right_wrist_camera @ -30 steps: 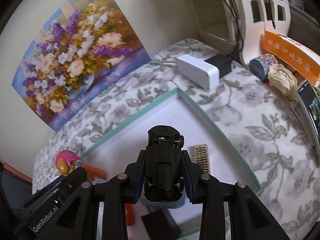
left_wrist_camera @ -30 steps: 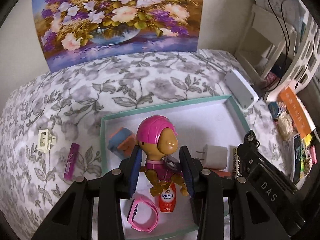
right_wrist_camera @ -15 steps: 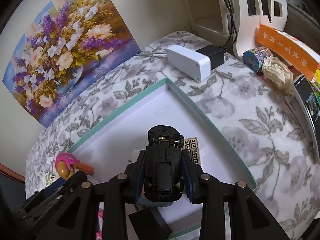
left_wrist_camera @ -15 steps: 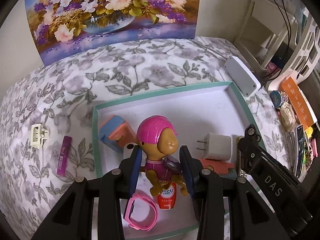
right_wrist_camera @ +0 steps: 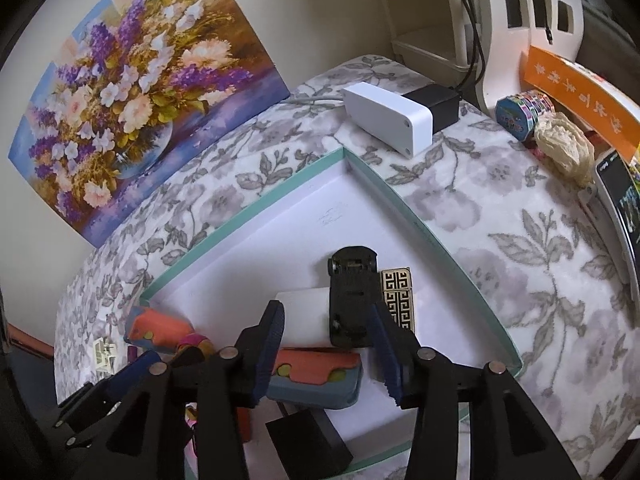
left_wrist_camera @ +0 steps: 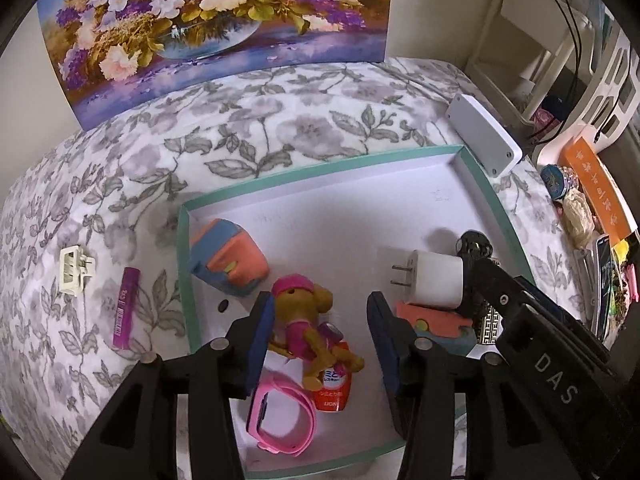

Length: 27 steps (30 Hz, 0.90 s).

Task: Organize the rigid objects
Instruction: 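Carry the black car and dog figure into the teal tray and open both tools, then move both tools back over the cream clip and magenta stick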

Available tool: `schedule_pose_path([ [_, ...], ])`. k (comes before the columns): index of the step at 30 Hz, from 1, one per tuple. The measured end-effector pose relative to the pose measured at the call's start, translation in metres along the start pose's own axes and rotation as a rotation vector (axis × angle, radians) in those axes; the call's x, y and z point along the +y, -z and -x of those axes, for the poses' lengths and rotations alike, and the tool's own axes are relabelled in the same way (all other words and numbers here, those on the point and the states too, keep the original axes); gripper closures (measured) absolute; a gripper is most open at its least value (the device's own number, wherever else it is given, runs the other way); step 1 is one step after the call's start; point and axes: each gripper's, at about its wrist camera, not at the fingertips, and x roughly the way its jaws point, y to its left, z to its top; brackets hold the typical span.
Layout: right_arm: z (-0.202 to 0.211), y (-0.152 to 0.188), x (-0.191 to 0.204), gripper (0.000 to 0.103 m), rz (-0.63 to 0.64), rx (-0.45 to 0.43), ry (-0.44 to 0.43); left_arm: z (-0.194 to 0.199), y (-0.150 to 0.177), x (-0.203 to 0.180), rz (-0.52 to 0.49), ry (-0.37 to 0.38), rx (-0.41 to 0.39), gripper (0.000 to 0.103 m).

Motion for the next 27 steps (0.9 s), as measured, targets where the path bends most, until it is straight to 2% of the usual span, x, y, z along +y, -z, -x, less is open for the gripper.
schedule_pose_path([
  [9,0.023,-0.006,0.014,0.051,0.042,-0.063,0.006,0.023,-0.008,0.026,0.084,0.021,-0.023,0.051],
  [17,0.025,-0.004,0.019,0.051,0.055,-0.058,0.004,0.04,-0.01,0.048,0.144,0.022,-0.049,0.05],
  [27,0.023,0.005,0.044,0.05,0.14,-0.047,-0.024,0.048,-0.001,0.089,0.248,0.02,-0.035,0.045],
])
